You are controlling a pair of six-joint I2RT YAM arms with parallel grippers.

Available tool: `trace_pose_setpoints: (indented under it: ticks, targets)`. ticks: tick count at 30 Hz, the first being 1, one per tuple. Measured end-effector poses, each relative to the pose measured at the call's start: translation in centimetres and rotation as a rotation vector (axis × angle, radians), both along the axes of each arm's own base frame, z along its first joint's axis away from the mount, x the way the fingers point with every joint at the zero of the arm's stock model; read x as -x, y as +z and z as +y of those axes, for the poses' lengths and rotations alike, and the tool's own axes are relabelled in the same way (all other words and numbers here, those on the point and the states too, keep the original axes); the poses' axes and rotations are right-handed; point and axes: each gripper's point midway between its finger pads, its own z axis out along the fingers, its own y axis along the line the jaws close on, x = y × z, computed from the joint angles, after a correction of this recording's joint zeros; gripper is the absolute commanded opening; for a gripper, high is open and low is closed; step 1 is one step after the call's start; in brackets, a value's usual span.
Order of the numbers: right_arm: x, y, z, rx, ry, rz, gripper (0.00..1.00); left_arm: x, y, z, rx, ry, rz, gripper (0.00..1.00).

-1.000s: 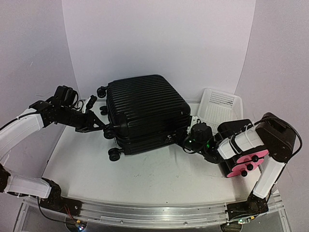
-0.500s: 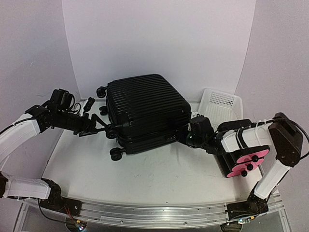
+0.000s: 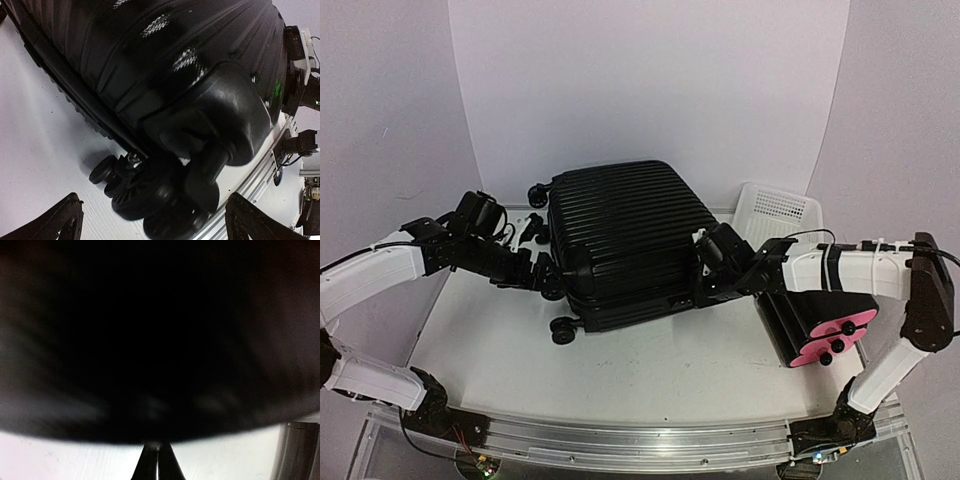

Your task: Open, take out, and arrange the luggage

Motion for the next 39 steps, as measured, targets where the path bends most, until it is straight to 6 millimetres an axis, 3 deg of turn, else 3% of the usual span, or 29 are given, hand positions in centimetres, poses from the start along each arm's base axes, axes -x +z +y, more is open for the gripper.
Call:
trace_pose_setpoints:
  ticks: [6,13,16,24,30,39]
  targets:
    - [1.8,0.2,1.1,0.054,0.073,0.008,0.00,-0.5,-1.2,-0.9,-0.003,-0.018,0.038,0.98]
    - [2.1,0.3,1.3,0.081,0.094,0.003,0.00,-0.8,-1.4,-0.7,-0.014,0.019,0.038,0.71]
    - [2.2,0.1,1.0,0.092,0.091,-0.014,0.00,-0.7,-1.9,-0.3,-0.041,0.032,0.043,0.64]
    - [3.0,-0.3,-1.4,0.121,0.115,-0.072,0.00,-0.6,-1.7,0.4,-0.038,0.050,0.022,0.45]
    - [2.3,-0.5,-3.9,0.050,0.129,-0.101,0.00,-0.9,-1.6,1.6,-0.050,0.085,0.015,0.41]
    - [0.8,-0.4,-4.4,-0.067,0.246,-0.180,0.00,-1.6,-1.5,2.6,-0.069,0.122,-0.008,0.36]
